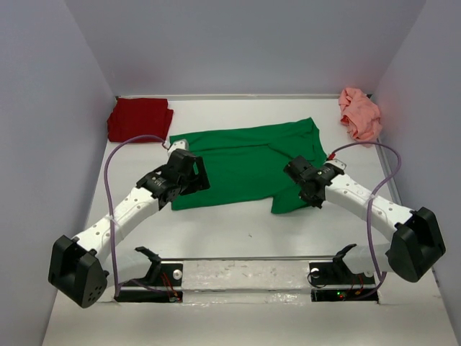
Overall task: Fold and stack the t-shirts
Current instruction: Fold the tshirt
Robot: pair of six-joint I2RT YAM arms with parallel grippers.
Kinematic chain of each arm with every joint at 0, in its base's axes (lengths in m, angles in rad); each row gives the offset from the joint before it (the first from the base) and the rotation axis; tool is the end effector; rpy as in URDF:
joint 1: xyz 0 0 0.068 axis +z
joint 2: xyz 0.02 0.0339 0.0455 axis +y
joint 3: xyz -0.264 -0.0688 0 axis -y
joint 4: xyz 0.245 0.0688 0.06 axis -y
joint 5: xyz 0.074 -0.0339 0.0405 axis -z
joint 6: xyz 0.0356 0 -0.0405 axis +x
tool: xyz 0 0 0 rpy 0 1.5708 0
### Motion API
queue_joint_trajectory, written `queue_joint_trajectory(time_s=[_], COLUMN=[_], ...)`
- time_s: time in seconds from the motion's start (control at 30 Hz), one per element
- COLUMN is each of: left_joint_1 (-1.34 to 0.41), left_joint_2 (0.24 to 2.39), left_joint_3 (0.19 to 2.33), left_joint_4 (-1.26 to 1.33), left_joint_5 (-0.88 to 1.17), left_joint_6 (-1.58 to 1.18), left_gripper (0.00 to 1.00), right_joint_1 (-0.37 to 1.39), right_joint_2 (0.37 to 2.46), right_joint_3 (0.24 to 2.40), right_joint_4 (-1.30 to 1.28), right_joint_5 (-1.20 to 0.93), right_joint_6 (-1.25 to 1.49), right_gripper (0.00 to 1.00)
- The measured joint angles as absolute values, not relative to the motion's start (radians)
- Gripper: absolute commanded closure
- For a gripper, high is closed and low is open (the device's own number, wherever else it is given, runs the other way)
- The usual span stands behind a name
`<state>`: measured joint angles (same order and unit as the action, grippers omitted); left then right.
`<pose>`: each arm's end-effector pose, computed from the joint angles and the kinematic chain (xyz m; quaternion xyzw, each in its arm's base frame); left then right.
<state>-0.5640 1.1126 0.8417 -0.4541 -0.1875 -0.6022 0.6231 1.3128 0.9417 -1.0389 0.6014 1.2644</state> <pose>0.2038 -0.1210 0.2703 -0.0558 0.9070 -0.1537 0.3881 0.1898 0.1116 0.2338 0.3226 0.8960 -0.1111 0.2841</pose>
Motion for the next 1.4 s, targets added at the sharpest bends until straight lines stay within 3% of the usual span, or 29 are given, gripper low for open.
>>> queue_joint_trajectory(time_s=[0.07, 0.4, 0.63, 1.03, 1.4], left_joint_1=[-0.564, -0.564, -0.556, -0.513, -0.402], left_joint_2=[1.129, 1.270, 1.359, 1.325, 1.282], left_joint_3=[0.836, 0.809, 0.809, 0.759, 0.758], left_joint_4=[-0.448, -0.499, -0.584, -0.710, -0.725], left_joint_5=[-0.193, -0.279, -0.342, -0.392, -0.411], left_joint_6=[-0.616, -0.770, -0.910, -1.093, -1.092], left_gripper=[0.01, 0.02, 0.16, 0.20, 0.27], right_joint_1=[0.623, 0.623, 0.623, 0.623, 0.623], right_joint_2=[1.311, 1.301, 1.218, 1.151, 1.093], right_joint_3=[0.942, 0.920, 0.899, 0.850, 0.833], right_joint_4=[-1.034, -0.886, -0.802, -0.749, -0.747], right_joint_5=[0.605, 0.574, 0.559, 0.545, 0.526], right_joint_6=[1.229, 1.055, 0.926, 0.841, 0.822], right_gripper=[1.00, 1.00, 1.00, 1.00, 1.00])
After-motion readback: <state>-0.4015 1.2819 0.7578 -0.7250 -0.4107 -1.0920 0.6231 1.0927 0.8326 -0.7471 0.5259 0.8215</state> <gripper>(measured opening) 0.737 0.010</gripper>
